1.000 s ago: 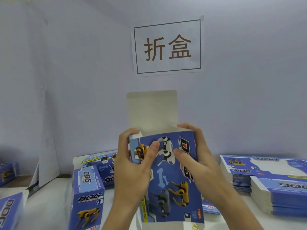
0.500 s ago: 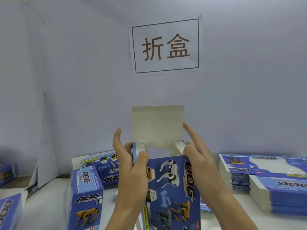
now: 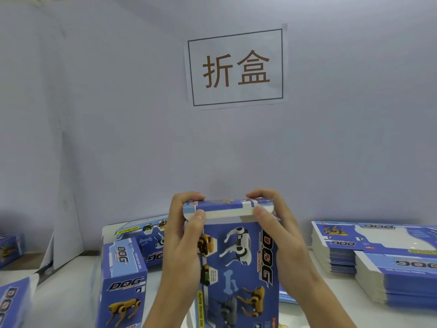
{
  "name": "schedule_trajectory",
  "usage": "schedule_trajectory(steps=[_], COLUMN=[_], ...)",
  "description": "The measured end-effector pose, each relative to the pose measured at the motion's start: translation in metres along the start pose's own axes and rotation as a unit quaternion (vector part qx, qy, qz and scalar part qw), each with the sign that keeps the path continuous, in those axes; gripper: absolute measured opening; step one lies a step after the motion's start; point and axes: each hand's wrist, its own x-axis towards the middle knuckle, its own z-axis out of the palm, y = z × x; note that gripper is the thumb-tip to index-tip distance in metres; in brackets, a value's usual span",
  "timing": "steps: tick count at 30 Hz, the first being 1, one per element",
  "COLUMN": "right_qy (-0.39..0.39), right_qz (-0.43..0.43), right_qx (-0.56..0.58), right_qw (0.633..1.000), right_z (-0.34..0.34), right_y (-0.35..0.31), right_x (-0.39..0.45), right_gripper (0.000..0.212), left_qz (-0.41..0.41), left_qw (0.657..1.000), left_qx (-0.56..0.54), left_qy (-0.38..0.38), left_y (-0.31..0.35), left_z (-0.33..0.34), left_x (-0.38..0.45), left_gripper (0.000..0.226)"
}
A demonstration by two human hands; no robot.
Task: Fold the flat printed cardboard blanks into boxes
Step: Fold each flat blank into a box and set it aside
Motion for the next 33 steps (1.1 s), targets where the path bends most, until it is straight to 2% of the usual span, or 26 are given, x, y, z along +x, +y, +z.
schedule_trajectory(steps=[7, 10, 13, 15, 18, 25, 28, 30, 33], right_qy=[0.019, 0.031, 0.027, 0.022, 0.017, 0.029, 0.018, 0.001, -0.018], right_qz=[-0.016, -0.018, -0.01, 0.004, 0.016, 0.051, 0.052, 0.042, 0.026], right_qx=[-0.005, 0.005, 0.028, 0.051, 0.097, 0.159, 0.176, 0.175, 0.14], right_qw=[1.0, 0.999, 0.999, 0.998, 0.995, 0.986, 0.983, 0.984, 0.99], right_z=[0.001, 0.0, -0.002, -0.004, -0.006, -0.013, -0.016, -0.016, -0.017], right_y=[-0.005, -0.007, -0.006, -0.003, 0.001, 0.001, 0.001, 0.001, -0.001], right_x=[-0.002, -0.002, -0.001, 0.0, 0.0, -0.002, -0.003, -0.004, -0.003], right_gripper=[0.019, 0.019, 0.029, 0.022, 0.014, 0.012, 0.012, 0.014, 0.033], left_qz=[-0.003, 0.016, 0.019, 0.018, 0.019, 0.001, -0.002, 0.005, 0.016], left_qw=[1.0, 0.999, 1.0, 1.0, 0.998, 0.993, 0.99, 0.988, 0.988], left_qx=[0.004, 0.024, 0.017, 0.006, -0.017, -0.02, 0.01, 0.031, 0.061], left_qy=[-0.007, -0.013, -0.017, -0.021, -0.06, -0.116, -0.142, -0.154, -0.143], left_y=[0.002, 0.003, 0.004, 0.003, 0.001, 0.002, 0.007, 0.007, 0.005], left_z=[-0.001, 0.0, -0.002, -0.006, -0.013, -0.015, -0.014, -0.014, -0.016], left_x=[-0.001, -0.002, 0.0, 0.002, 0.005, 0.005, 0.004, 0.003, 0.004], left_gripper=[0.024, 0.013, 0.022, 0.025, 0.019, 0.024, 0.044, 0.045, 0.046])
